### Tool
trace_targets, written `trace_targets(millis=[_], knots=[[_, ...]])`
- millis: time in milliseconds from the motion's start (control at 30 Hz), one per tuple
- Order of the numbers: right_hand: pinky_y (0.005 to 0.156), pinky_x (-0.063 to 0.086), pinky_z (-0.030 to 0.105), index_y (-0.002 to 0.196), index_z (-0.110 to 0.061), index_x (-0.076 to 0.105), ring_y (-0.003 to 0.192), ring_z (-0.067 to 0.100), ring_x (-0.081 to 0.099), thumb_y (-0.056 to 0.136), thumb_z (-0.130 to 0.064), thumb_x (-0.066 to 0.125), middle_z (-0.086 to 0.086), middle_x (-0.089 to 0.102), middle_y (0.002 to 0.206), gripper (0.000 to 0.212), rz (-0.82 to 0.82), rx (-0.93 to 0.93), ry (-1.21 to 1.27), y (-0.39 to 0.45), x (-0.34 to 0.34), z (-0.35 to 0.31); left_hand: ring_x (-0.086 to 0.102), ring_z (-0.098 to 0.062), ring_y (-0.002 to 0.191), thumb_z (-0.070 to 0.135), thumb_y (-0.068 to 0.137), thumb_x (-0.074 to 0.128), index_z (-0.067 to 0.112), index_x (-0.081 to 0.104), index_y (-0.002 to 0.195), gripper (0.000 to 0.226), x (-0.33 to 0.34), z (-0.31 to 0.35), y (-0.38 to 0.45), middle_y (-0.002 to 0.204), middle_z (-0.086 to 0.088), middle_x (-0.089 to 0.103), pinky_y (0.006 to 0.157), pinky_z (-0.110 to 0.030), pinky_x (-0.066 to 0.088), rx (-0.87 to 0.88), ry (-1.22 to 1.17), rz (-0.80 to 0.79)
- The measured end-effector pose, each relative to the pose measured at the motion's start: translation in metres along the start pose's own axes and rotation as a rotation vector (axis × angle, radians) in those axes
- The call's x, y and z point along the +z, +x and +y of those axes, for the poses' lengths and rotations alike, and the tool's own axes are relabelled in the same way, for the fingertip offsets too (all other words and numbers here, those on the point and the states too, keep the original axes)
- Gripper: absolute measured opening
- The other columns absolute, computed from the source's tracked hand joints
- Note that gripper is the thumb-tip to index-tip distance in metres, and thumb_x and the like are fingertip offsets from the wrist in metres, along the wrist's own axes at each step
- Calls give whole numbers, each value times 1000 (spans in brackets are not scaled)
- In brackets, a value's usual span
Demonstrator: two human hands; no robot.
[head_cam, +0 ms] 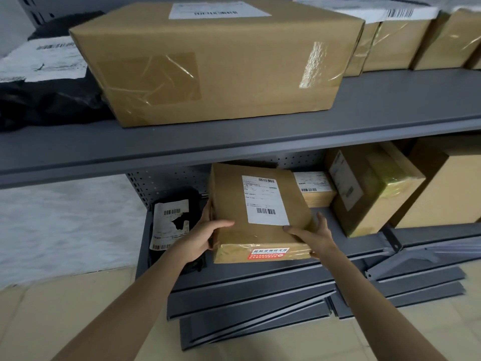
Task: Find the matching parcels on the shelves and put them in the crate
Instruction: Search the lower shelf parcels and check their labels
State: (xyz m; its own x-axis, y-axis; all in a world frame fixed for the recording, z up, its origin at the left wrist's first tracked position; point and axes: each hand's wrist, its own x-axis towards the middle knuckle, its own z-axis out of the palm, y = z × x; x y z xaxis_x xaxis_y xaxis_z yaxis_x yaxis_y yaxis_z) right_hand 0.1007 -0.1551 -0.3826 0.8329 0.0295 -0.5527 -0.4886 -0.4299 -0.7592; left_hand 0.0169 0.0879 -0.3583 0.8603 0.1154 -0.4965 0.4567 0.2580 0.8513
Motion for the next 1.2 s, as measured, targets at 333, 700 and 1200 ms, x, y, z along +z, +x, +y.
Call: trace_targets(millis=[333, 700, 1200], knots=[[111, 28, 55, 146, -38, 3, 131, 42, 27, 60, -43, 84, 11, 21, 143, 118, -31, -41, -197, 11, 23, 13, 54, -20, 109, 7, 81, 67, 23, 21, 145, 81, -15, -12, 20, 129, -1, 52, 96, -42, 46, -63, 295, 98], [110, 26, 56, 148, -27, 7, 134, 42, 23, 67, -63, 69, 13, 25, 147, 108, 123, -44, -305, 26, 41, 3, 34, -34, 128, 4, 75, 67, 9, 22, 145, 84, -6, -15, 39, 140, -18, 30, 99, -37, 36, -36, 903, 439], [103, 34, 36, 147, -16, 15, 131, 34, 39, 76, -36, 74, 15, 42, 142, 95, -2, -232, -167, 128, -67, -42, 18, -25, 142, 39, 82, 64, 33, 8, 148, 87, 163, 18, 117, 157, -2, 11, 110, -43, 22, 83, 642, 154]])
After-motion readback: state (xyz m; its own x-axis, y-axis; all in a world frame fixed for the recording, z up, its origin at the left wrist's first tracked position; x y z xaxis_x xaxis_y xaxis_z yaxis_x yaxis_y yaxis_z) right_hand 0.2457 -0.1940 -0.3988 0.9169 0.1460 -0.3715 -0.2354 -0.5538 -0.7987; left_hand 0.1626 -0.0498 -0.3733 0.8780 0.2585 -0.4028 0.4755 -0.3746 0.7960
